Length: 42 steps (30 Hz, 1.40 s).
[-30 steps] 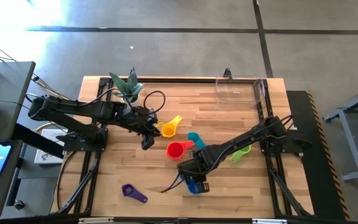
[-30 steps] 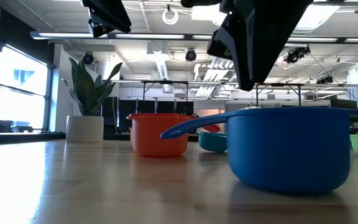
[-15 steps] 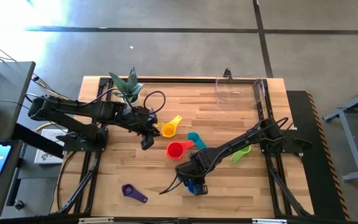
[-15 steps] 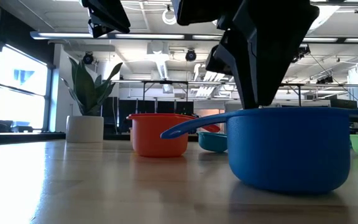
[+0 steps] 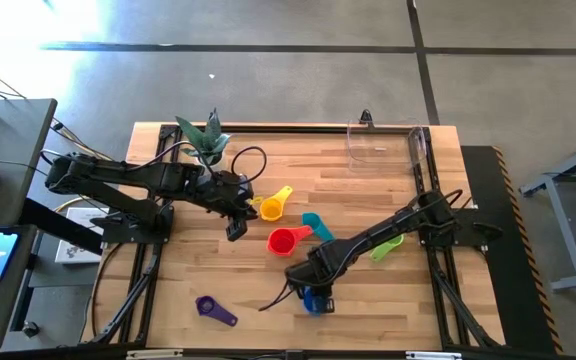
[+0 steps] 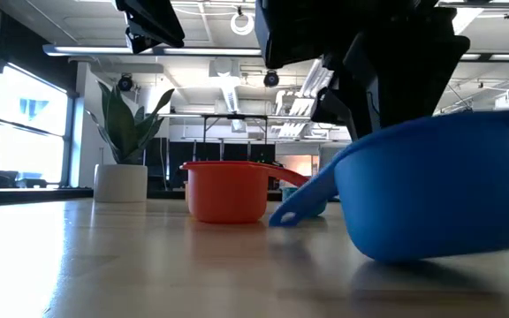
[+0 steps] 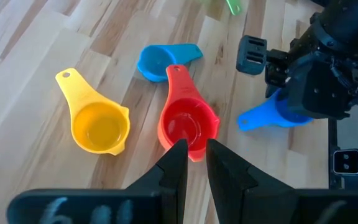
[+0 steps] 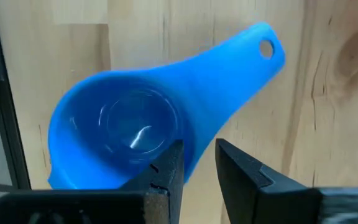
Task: Nest measuring cups in basket
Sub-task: Stack the blue measuring cup on top of the red measuring cup
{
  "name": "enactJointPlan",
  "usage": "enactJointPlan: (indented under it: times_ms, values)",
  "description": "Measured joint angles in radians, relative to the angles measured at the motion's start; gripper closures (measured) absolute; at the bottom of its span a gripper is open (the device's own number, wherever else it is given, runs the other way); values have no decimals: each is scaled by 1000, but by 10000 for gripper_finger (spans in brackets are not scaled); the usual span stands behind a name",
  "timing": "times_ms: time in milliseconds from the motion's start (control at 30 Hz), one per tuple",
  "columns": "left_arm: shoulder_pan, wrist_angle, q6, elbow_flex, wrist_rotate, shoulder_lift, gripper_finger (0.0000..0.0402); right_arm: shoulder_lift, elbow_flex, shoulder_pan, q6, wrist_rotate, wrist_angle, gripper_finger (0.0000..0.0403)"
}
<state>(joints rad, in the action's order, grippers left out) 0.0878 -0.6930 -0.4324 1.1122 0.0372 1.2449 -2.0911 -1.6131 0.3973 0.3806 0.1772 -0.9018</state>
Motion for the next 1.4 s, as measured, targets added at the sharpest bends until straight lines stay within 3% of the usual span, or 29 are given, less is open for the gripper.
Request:
enactJointPlan:
  times_ms: [267, 533, 867, 1133, 1400]
  values:
    - [0, 0, 26, 0, 0, 0, 353, 0, 0, 0, 50, 8, 9, 342]
    - [0, 0, 29, 0, 0, 0, 353, 0, 0, 0, 102, 39, 9, 397]
    - [0, -24, 95, 0, 0, -3, 353, 0, -27, 0, 380, 26, 11, 401]
    - [0, -131, 197, 0, 0, -51, 353, 3, -124, 21, 730, -101, 28, 402]
    - [1, -131, 319, 0, 0, -164, 353, 3, -197, 43, 1113, -377, 54, 402]
